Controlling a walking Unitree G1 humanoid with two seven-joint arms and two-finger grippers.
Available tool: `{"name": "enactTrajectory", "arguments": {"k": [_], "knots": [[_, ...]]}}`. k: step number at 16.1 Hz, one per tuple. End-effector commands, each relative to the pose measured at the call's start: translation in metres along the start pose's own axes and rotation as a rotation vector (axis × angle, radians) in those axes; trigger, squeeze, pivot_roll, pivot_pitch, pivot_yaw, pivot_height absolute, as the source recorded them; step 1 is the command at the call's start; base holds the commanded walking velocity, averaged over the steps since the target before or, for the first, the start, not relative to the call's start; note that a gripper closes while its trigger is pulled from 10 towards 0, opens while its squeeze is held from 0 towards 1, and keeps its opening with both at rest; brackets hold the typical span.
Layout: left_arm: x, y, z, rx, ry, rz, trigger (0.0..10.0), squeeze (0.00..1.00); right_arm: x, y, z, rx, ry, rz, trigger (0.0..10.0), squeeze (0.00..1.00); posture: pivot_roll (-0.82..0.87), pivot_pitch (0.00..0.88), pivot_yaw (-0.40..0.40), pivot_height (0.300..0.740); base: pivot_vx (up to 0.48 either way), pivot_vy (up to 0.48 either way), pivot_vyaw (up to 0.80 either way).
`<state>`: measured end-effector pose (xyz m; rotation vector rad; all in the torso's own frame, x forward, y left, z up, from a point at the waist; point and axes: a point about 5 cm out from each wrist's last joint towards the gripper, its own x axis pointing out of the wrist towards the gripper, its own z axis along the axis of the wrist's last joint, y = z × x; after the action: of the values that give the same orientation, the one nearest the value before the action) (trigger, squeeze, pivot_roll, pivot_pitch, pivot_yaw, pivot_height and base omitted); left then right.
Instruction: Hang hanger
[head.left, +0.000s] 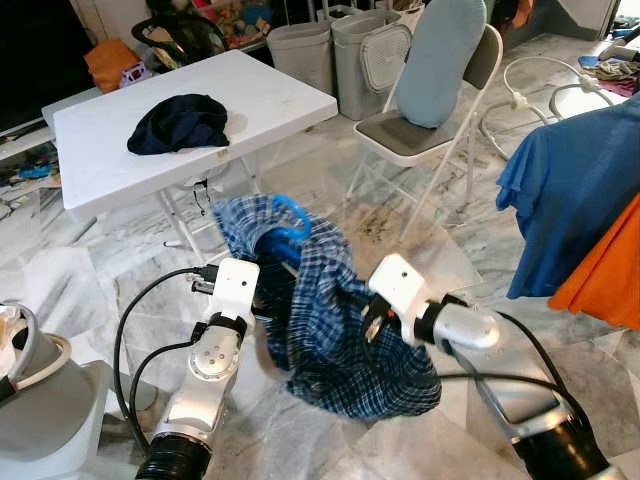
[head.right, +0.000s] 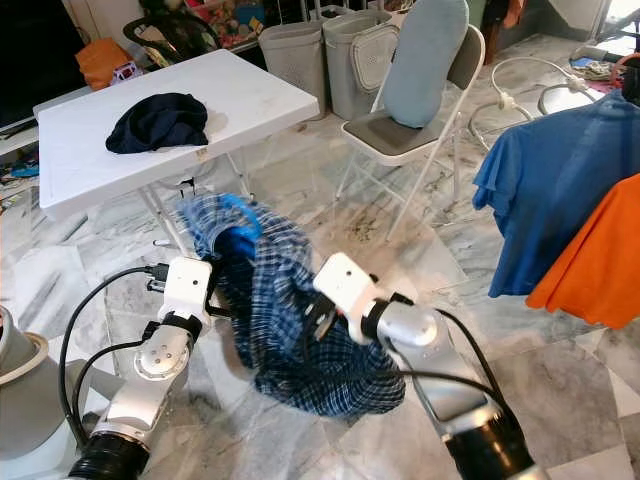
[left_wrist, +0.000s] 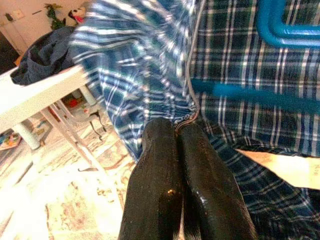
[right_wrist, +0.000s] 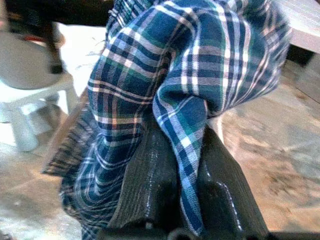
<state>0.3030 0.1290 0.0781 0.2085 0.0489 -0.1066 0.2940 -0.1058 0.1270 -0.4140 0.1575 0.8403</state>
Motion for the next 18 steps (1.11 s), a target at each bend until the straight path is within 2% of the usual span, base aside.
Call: {"name": "enactTrajectory", "arguments": {"k": [1,3,5,6,7,8,10,11,13,16,18], "knots": [[-0.001,0.006,-0.001,-0.002,0.006,0.015,0.0,0.00,0.004,-0.007,0.013,-0.018,-0.051,-0.038,10.0,0.00,-0.16,0.000,0.136,0.740,0.000,0.000,0.00],[-0.002,0.009,-0.002,0.002,0.008,0.030,0.0,0.00,0.003,-0.007,0.011,-0.022,-0.049,-0.038,10.0,0.00,-0.16,0.000,0.136,0.740,0.000,0.000,0.00],[0.000,0.027,-0.002,0.028,0.012,0.097,0.0,0.00,-0.005,-0.008,0.001,-0.032,-0.019,-0.022,10.0,0.00,-0.16,0.000,0.136,0.740,0.000,0.000,0.00],[0.001,0.030,-0.002,0.034,0.013,0.110,0.0,0.00,-0.007,-0.009,-0.001,-0.030,-0.012,-0.021,10.0,0.00,-0.16,0.000,0.136,0.740,0.000,0.000,0.00],[0.004,0.043,-0.001,0.049,0.016,0.154,0.0,0.00,-0.016,-0.012,-0.007,-0.038,0.009,-0.001,10.0,0.00,-0.16,0.000,0.136,0.740,0.000,0.000,0.00],[0.005,0.047,0.000,0.058,0.014,0.167,0.0,0.00,-0.020,-0.013,-0.009,-0.041,0.014,0.017,10.0,0.00,-0.16,0.000,0.135,0.740,0.000,0.000,0.00],[0.009,0.061,0.005,0.079,0.006,0.214,0.0,0.00,-0.044,-0.018,-0.021,-0.072,0.070,0.099,10.0,0.00,-0.16,0.000,0.138,0.740,0.000,0.000,0.00],[0.009,0.062,0.005,0.081,0.007,0.219,0.0,0.00,-0.049,-0.020,-0.024,-0.080,0.086,0.116,10.0,0.00,-0.16,0.000,0.138,0.740,0.000,0.000,0.00],[0.010,0.066,0.005,0.085,0.009,0.228,0.0,0.00,-0.072,-0.030,-0.029,-0.107,0.131,0.172,10.0,0.00,-0.16,0.000,0.140,0.740,0.000,0.000,0.00],[0.009,0.068,0.002,0.074,0.021,0.225,0.0,0.00,-0.111,-0.053,-0.027,-0.098,0.158,0.210,10.0,0.00,-0.16,0.000,0.140,0.740,0.000,0.000,0.00],[0.010,0.063,-0.004,0.049,0.051,0.193,0.0,0.00,-0.129,-0.065,-0.014,-0.077,0.112,0.232,10.0,0.00,-0.17,0.000,0.144,0.740,0.000,0.000,0.00]]}}
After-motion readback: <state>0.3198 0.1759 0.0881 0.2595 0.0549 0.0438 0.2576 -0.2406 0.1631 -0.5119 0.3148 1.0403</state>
